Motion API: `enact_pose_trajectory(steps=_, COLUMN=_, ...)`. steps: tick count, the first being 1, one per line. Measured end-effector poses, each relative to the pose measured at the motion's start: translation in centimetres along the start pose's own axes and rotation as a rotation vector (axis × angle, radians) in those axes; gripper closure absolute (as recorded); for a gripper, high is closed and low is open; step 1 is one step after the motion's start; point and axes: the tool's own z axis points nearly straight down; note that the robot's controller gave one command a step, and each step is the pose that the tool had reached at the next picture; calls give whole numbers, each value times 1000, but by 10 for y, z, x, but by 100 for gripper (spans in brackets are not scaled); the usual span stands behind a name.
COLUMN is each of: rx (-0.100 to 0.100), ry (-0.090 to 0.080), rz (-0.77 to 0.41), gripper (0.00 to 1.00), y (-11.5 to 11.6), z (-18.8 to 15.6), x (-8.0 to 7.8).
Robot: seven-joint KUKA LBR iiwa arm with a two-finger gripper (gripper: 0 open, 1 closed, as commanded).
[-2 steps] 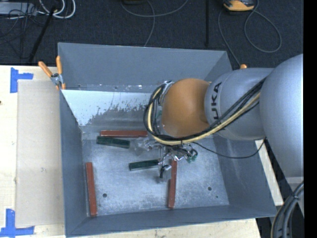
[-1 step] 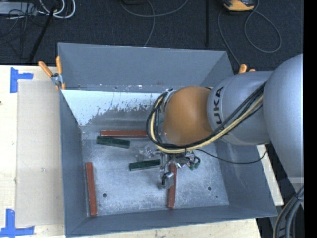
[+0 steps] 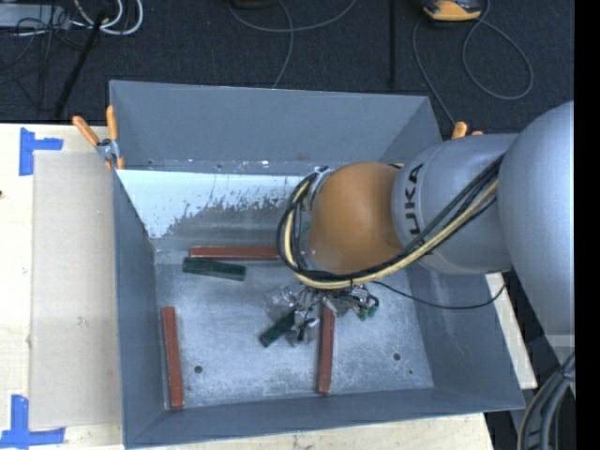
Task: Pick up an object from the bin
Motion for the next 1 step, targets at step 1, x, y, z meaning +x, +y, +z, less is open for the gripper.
enact_pose_trajectory(steps=1, rx=4, ry=-10, rz=-20, gripper=100, y=18, z=-140, x=-43)
